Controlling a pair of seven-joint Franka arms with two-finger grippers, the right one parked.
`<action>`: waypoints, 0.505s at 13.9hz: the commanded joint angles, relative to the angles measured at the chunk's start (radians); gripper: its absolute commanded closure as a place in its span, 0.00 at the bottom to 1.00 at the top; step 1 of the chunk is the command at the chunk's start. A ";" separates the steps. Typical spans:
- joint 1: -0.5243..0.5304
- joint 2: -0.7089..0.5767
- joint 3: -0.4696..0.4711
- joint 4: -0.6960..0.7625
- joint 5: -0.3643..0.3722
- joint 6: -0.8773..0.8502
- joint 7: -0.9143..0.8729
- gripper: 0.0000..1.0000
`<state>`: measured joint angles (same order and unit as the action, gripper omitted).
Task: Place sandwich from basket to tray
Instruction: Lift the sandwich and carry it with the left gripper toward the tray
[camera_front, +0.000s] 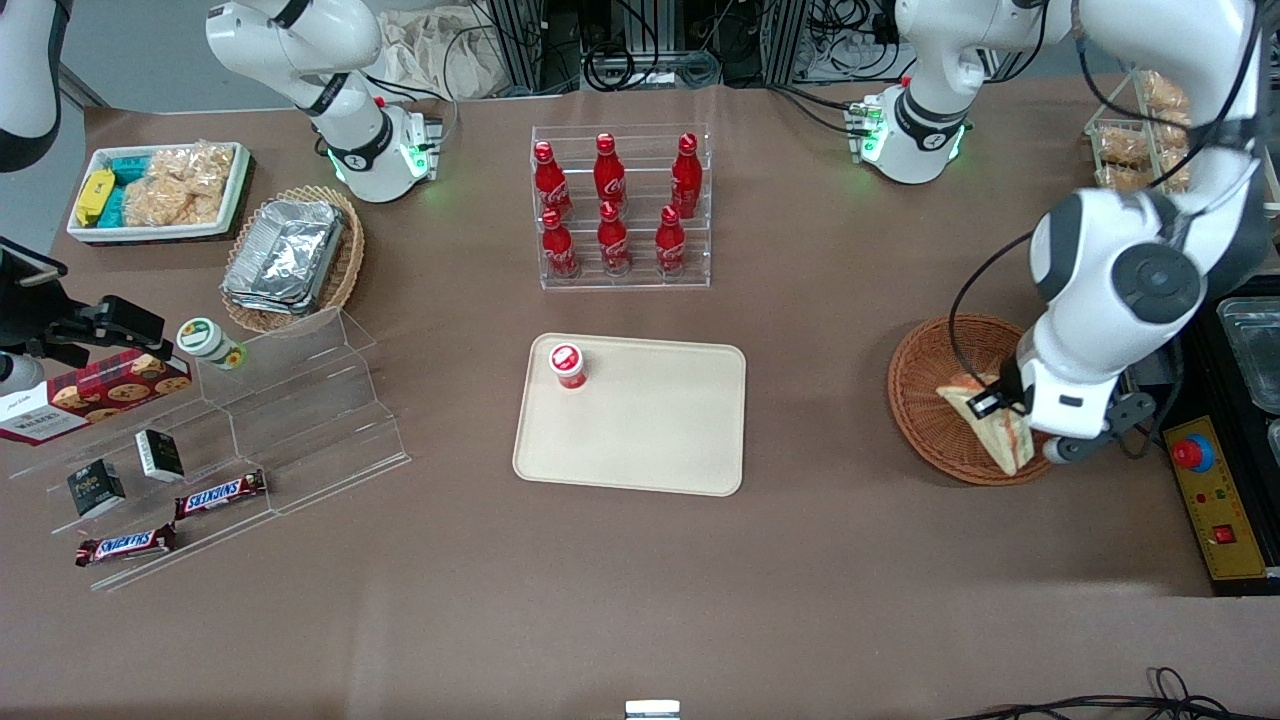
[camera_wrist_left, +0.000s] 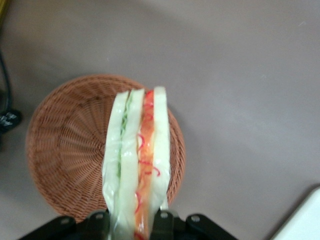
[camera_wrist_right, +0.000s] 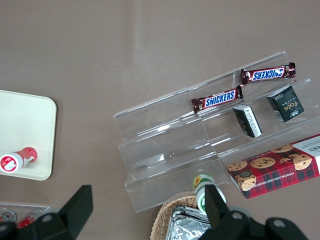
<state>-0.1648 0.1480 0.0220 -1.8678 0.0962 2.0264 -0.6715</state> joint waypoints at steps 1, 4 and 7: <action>-0.005 -0.056 -0.043 0.155 0.011 -0.217 0.026 0.91; -0.005 -0.070 -0.120 0.329 0.000 -0.433 0.021 0.91; -0.005 -0.064 -0.239 0.436 0.013 -0.532 -0.017 0.92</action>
<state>-0.1723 0.0555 -0.1501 -1.5073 0.0960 1.5531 -0.6642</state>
